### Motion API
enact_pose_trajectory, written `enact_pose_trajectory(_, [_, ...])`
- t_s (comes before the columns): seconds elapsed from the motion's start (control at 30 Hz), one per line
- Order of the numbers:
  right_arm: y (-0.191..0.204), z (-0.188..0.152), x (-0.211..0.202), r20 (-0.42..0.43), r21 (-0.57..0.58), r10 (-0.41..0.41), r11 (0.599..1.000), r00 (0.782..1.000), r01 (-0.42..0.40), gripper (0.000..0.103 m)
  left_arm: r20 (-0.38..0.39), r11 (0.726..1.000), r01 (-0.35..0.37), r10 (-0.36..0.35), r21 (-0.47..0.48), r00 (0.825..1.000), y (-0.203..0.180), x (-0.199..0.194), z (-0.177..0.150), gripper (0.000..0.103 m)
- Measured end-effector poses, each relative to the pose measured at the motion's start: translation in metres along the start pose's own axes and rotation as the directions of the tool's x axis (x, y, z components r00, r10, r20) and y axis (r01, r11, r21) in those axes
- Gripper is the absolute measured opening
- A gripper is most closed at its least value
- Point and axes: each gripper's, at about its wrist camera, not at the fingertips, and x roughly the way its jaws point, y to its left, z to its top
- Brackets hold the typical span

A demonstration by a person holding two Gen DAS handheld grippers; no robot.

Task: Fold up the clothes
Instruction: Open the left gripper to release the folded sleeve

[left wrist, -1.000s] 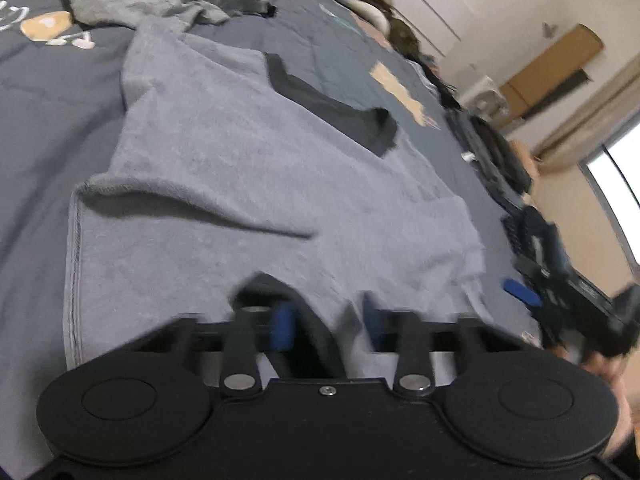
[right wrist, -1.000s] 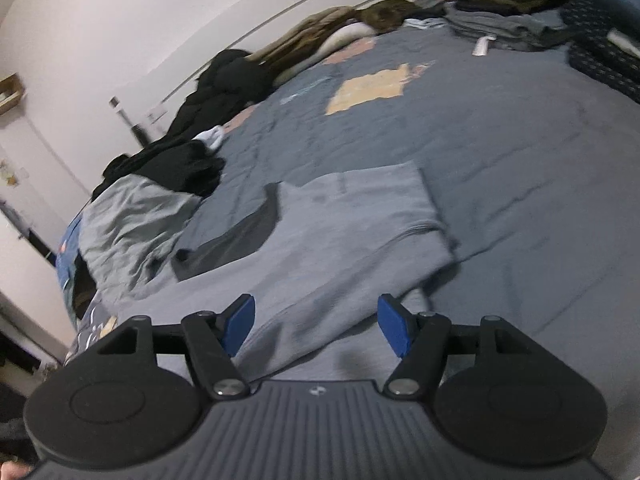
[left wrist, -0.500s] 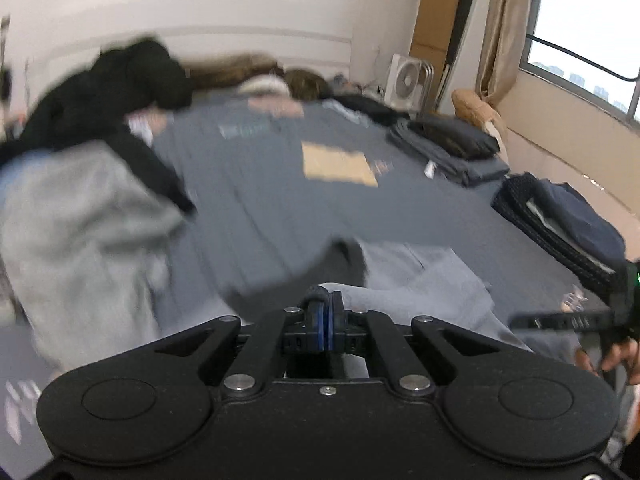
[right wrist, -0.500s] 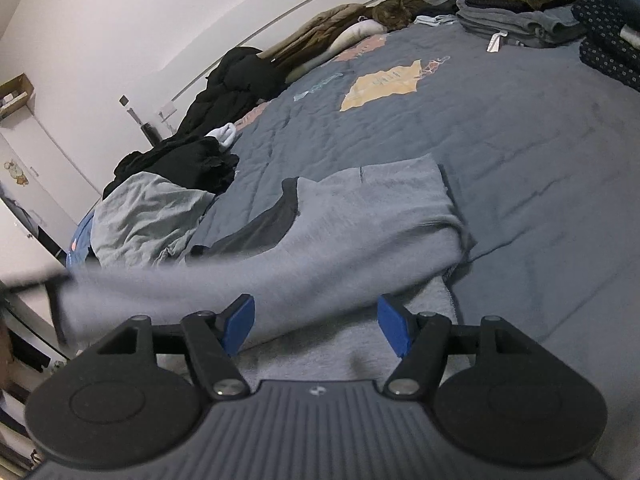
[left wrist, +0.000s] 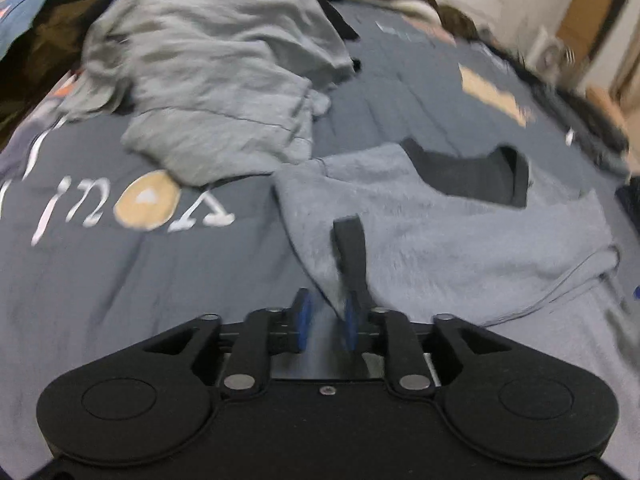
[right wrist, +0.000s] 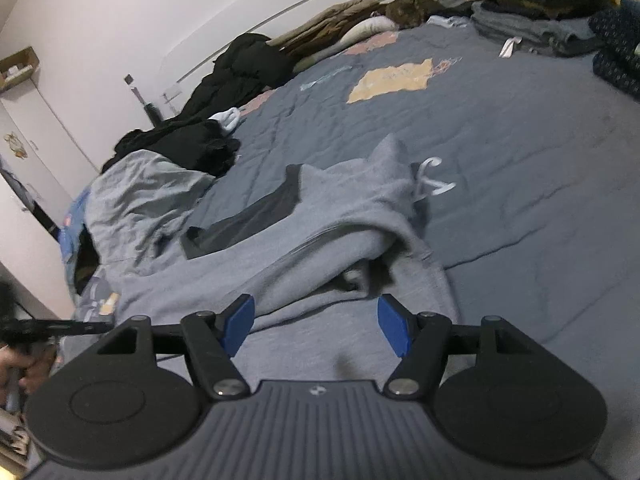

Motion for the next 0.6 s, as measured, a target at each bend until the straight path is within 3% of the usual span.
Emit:
enact_pose_trajectory(0.1, [-0.01,0.003,-0.003,0.029,-0.034,-0.077,0.996,0.997,0.078,0.067,0.068,0.999,0.038,-0.037,-0.016,0.997,-0.009,-0.027,-0.009,0.03])
enact_pose_trajectory(0.23, [-0.021,0.009,-0.009,0.124,-0.141,-0.204,0.965,0.971,0.22,0.067,0.133,0.987,0.158,-0.152,-0.039,0.979,-0.051,-0.052,-0.034,0.034])
enact_pose_trajectory(0.3, [-0.024,0.009,-0.009,0.173,-0.225,-0.237,0.935,0.956,0.273,0.067,0.185,0.964,0.244,-0.221,-0.109,0.957,-0.069,-0.061,-0.053,0.037])
enact_pose_trajectory(0.37, [-0.025,0.009,-0.004,0.19,-0.325,-0.256,0.894,0.948,0.307,0.067,0.247,0.92,0.346,-0.297,-0.186,0.922,-0.085,-0.068,-0.076,0.045])
enact_pose_trajectory(0.43, [-0.025,0.011,0.003,0.186,-0.397,-0.25,0.866,0.95,0.305,0.066,0.282,0.87,0.431,-0.362,-0.239,0.888,-0.098,-0.063,-0.094,0.046])
enact_pose_trajectory(0.47, [-0.024,0.012,0.006,0.178,-0.423,-0.231,0.86,0.957,0.286,0.066,0.28,0.858,0.453,-0.385,-0.243,0.879,-0.102,-0.059,-0.098,0.046])
enact_pose_trajectory(0.53, [-0.019,0.016,0.014,0.148,-0.491,-0.19,0.838,0.971,0.239,0.065,0.236,0.857,0.473,-0.426,-0.205,0.874,-0.113,-0.05,-0.096,0.046])
enact_pose_trajectory(0.6, [-0.011,0.02,0.021,0.13,-0.561,-0.159,0.802,0.979,0.205,0.065,0.23,0.875,0.459,-0.42,-0.152,0.878,-0.121,-0.044,-0.091,0.046])
